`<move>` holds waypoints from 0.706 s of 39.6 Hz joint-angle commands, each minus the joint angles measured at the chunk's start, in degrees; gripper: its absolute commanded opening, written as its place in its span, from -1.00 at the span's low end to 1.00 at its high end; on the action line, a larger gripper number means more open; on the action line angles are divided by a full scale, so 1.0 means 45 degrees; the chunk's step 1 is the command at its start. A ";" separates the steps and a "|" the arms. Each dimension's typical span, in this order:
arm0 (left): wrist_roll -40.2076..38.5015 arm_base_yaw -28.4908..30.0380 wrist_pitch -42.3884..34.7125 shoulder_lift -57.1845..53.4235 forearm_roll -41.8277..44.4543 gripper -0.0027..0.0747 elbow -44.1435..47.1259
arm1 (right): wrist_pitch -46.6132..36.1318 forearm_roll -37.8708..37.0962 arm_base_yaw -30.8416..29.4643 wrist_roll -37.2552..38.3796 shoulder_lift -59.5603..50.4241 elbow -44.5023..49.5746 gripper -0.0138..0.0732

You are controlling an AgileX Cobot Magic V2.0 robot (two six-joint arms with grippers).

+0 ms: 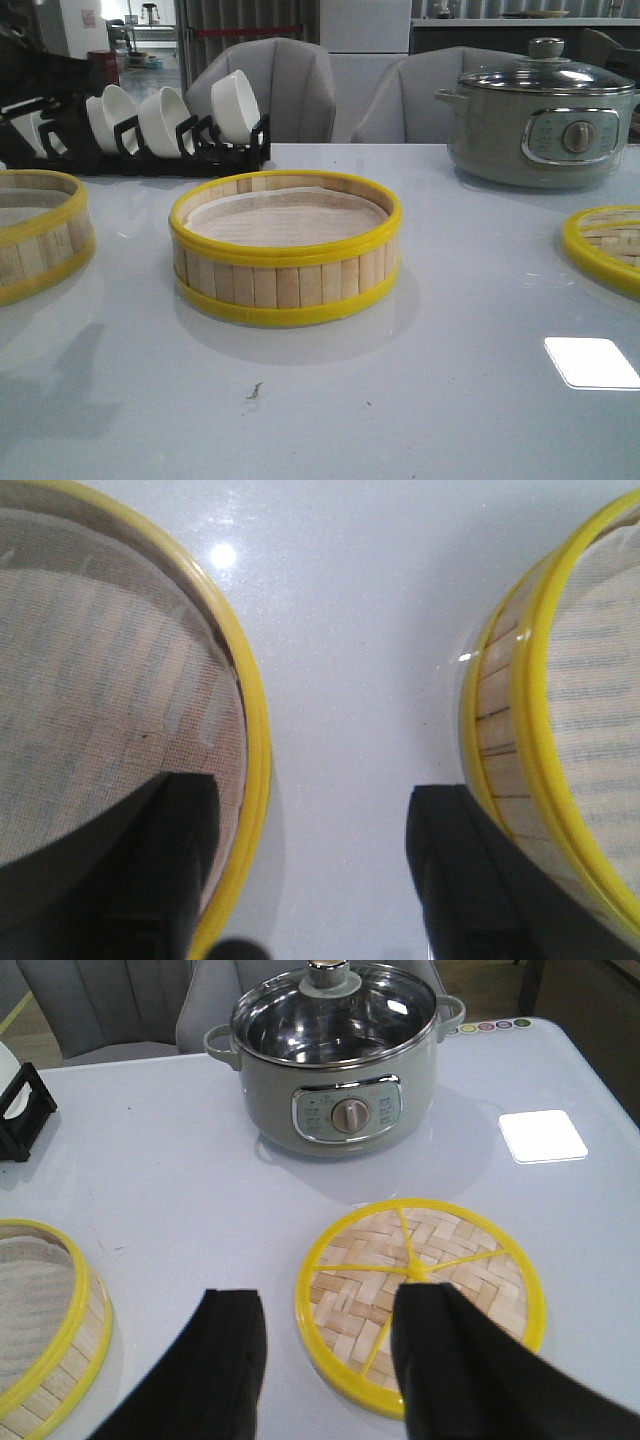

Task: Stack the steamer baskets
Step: 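Lower the left gripper onto the rim of the nearby bamboo basket and grasp it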

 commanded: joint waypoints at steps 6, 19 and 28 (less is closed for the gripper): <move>0.0042 -0.0062 -0.1365 0.0697 0.0108 0.30 -0.0968 | -0.1034 -0.0059 -0.0028 -0.0163 -0.0014 -0.0462 0.28; 0.0042 -0.0040 -0.1528 0.1986 0.0187 0.30 -0.1209 | -0.1257 -0.0059 -0.0028 -0.0163 -0.0014 -0.0462 0.28; 0.0042 -0.0040 -0.1557 0.2110 0.0187 0.18 -0.1209 | -0.1314 -0.0059 -0.0028 -0.0163 -0.0014 -0.0462 0.28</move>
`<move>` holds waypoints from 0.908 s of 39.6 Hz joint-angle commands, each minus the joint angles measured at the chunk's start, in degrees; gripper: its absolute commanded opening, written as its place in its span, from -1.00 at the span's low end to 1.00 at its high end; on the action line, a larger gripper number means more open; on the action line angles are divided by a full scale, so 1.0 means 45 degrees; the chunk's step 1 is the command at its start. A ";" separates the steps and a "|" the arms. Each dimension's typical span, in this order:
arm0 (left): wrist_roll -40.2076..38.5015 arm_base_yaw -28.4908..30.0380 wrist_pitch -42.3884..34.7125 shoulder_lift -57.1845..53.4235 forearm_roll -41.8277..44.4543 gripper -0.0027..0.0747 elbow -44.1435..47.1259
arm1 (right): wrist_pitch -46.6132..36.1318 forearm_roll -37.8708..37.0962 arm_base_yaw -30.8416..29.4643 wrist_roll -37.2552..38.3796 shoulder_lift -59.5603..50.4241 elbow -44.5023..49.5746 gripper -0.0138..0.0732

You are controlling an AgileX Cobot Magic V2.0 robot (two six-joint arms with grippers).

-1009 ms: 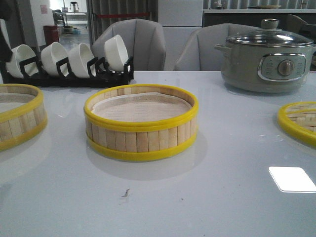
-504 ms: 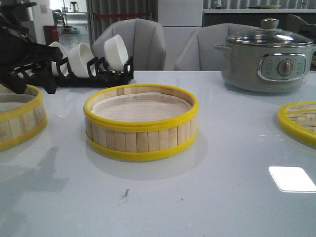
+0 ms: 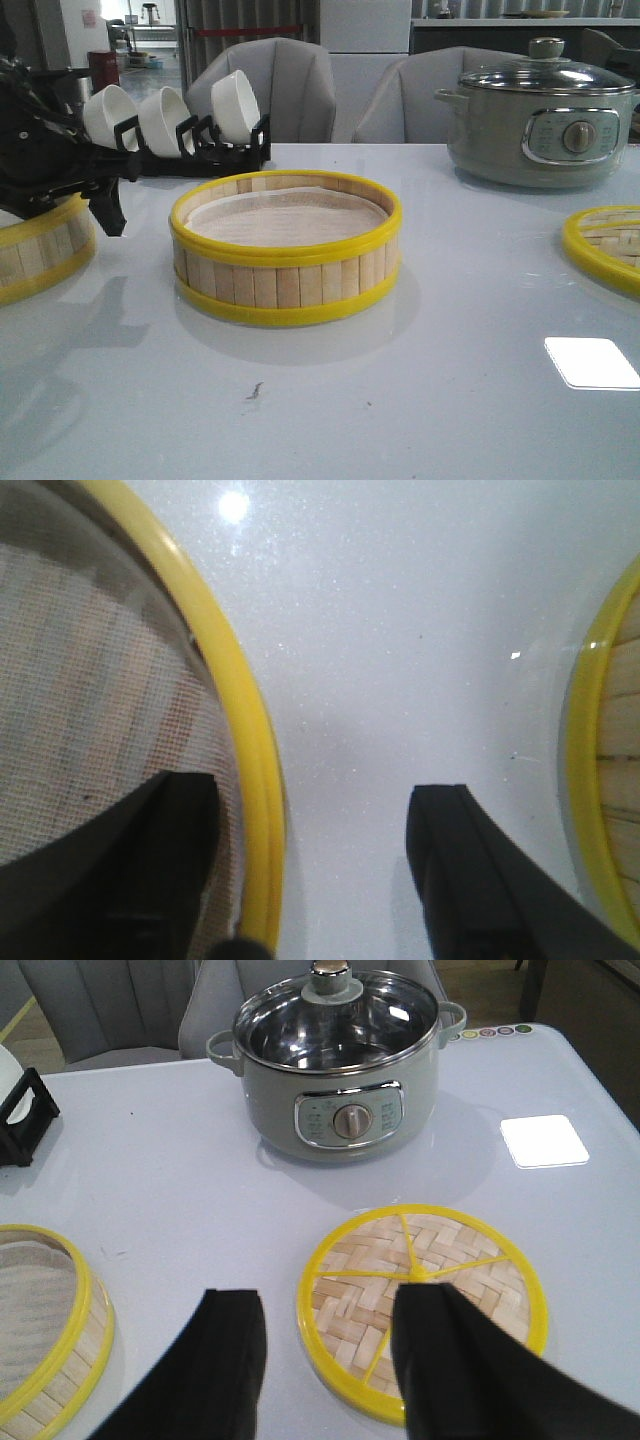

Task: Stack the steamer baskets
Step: 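Lower the left gripper onto the rim of the nearby bamboo basket and grasp it, then lift the basket with the left gripper and lower it onto the middle basket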

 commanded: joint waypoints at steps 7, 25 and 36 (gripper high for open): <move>0.0042 -0.0040 -0.0646 -0.0655 0.0133 -0.77 -0.0415 | -0.1320 -0.0059 -0.0028 -0.0163 -0.0014 -0.0462 0.28; 0.0042 -0.1061 0.1333 -0.1289 0.0098 -0.70 -0.3192 | -0.1333 -0.0059 -0.0028 -0.0163 -0.0014 -0.0462 0.28; 0.0042 -0.3952 0.2070 -0.1361 -0.0020 -0.70 -0.5093 | -0.1348 -0.0059 -0.0028 -0.0163 -0.0014 -0.0462 0.28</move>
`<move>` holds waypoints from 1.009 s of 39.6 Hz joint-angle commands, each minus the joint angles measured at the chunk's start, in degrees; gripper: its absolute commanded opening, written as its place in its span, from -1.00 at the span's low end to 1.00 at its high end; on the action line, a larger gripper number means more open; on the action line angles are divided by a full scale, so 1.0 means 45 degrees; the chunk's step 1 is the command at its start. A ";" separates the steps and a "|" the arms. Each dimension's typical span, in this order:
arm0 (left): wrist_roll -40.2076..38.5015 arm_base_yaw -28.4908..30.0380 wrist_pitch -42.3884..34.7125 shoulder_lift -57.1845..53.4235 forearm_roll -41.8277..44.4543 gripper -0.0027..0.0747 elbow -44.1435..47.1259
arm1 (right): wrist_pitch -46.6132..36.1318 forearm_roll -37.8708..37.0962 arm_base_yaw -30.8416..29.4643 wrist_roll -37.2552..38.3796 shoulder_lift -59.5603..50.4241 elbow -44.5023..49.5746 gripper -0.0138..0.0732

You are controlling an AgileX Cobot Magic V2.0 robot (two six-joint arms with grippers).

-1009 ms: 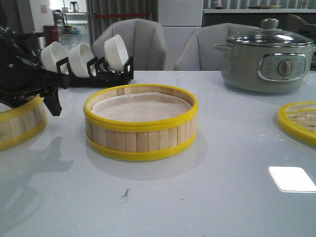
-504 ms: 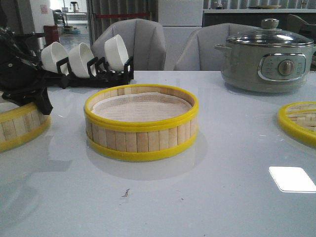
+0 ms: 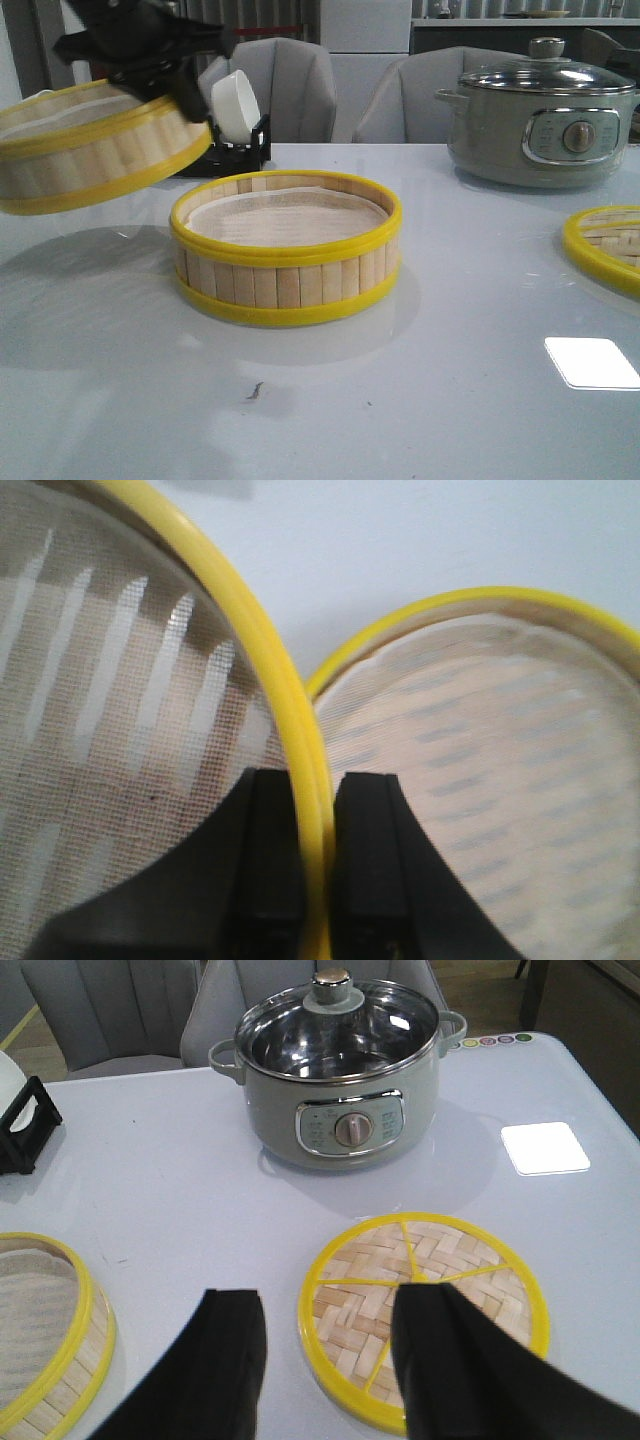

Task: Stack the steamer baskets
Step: 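Lift the basket with the left gripper and lower it onto the middle basket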

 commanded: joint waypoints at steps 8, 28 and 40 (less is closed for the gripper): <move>0.0042 -0.3179 -0.1112 -0.0608 -0.0123 -0.70 -0.0702 | -0.1182 -0.0059 -0.0028 -0.0163 -0.0014 -0.0462 0.28; 0.0042 -0.4714 -0.1449 0.0583 -0.0097 -0.70 -0.0702 | -0.1114 -0.0059 -0.0028 -0.0163 -0.0014 -0.0462 0.28; 0.0019 -0.4559 -0.1401 0.0581 0.0313 -0.70 -0.0702 | -0.0925 -0.0059 -0.0028 -0.0163 -0.0014 -0.0462 0.28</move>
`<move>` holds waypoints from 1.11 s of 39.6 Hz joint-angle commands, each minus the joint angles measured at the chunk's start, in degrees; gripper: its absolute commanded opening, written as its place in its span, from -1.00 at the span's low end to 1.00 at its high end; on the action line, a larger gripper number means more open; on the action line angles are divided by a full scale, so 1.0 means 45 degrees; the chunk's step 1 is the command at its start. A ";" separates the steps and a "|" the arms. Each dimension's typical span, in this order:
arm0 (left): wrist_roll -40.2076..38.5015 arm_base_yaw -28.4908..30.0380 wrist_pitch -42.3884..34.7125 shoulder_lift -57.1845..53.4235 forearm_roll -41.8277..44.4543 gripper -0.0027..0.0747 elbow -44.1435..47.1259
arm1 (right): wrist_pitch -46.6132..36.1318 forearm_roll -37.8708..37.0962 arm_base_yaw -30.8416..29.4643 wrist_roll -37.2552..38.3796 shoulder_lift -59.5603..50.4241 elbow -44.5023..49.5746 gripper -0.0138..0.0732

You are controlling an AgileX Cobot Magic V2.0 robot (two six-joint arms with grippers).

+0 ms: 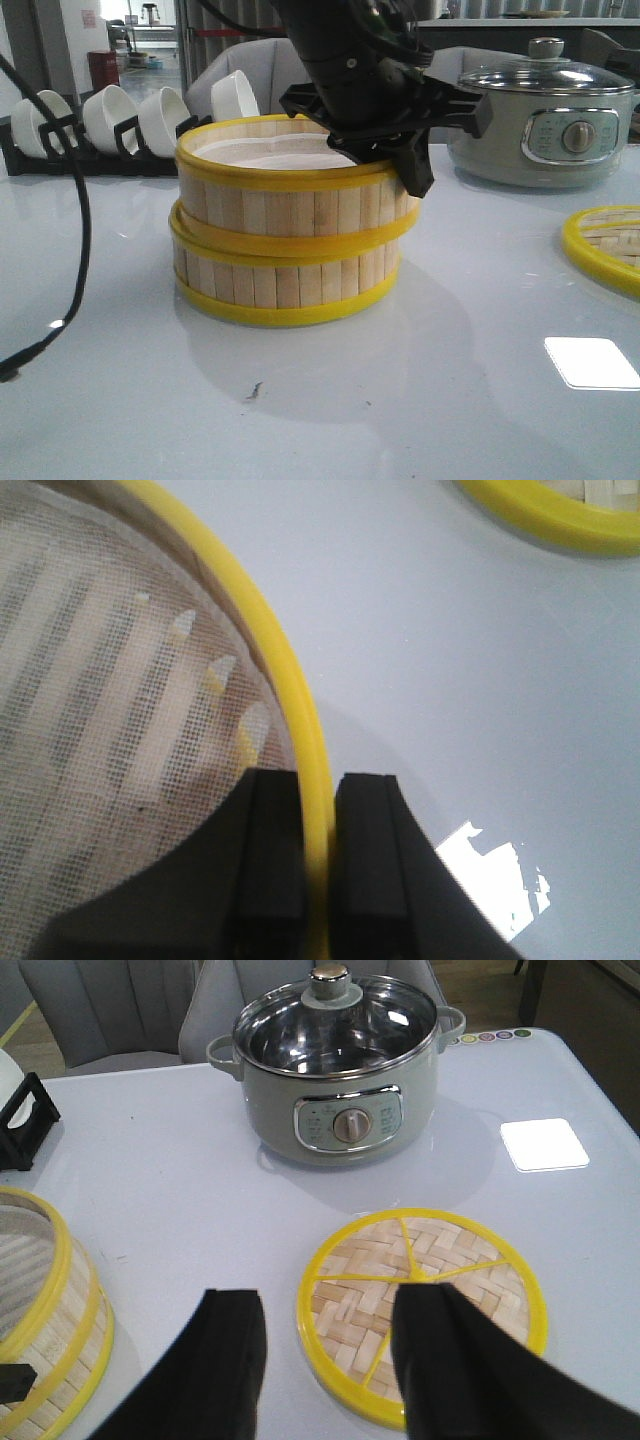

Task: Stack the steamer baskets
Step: 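Lift the basket with the left gripper and lower it onto the middle basket, then open the left gripper and raise it away from the stacked baskets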

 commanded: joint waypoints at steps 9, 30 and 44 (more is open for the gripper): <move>-0.0321 0.0487 -0.0686 -0.0782 0.0191 -0.70 -0.0477 | -0.0980 -0.0059 -0.0028 -0.0163 -0.0014 -0.0462 0.28; -0.0321 0.0528 -0.0680 -0.0782 0.0192 -0.70 -0.0477 | -0.0984 -0.0048 -0.0028 -0.0163 -0.0014 -0.0462 0.28; -0.0321 0.0528 -0.0680 -0.0900 0.0244 0.04 -0.0505 | -0.0984 -0.0048 -0.0028 -0.0163 -0.0014 -0.0462 0.28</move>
